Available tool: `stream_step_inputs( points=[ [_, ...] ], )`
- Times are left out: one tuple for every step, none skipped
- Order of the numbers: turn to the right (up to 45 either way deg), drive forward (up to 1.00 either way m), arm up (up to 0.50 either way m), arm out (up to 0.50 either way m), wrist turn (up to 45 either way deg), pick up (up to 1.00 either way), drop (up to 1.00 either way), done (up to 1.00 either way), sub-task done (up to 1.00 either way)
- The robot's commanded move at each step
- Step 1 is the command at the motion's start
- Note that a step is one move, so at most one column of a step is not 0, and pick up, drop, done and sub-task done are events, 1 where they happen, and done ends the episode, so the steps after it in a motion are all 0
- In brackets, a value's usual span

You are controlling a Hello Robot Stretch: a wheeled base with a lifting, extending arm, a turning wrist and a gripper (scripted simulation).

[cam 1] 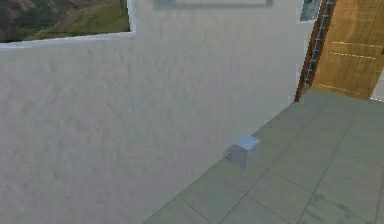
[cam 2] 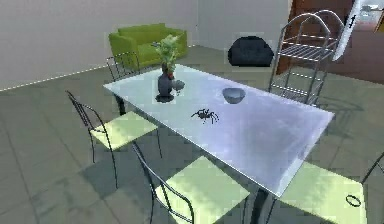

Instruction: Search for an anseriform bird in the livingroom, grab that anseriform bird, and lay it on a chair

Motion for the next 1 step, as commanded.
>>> stream_step_inputs(
  points=[
    [-27.0,0.00,0.00,0.00,0.0,0.00,0.00,0.00,0.00]
  ],
)
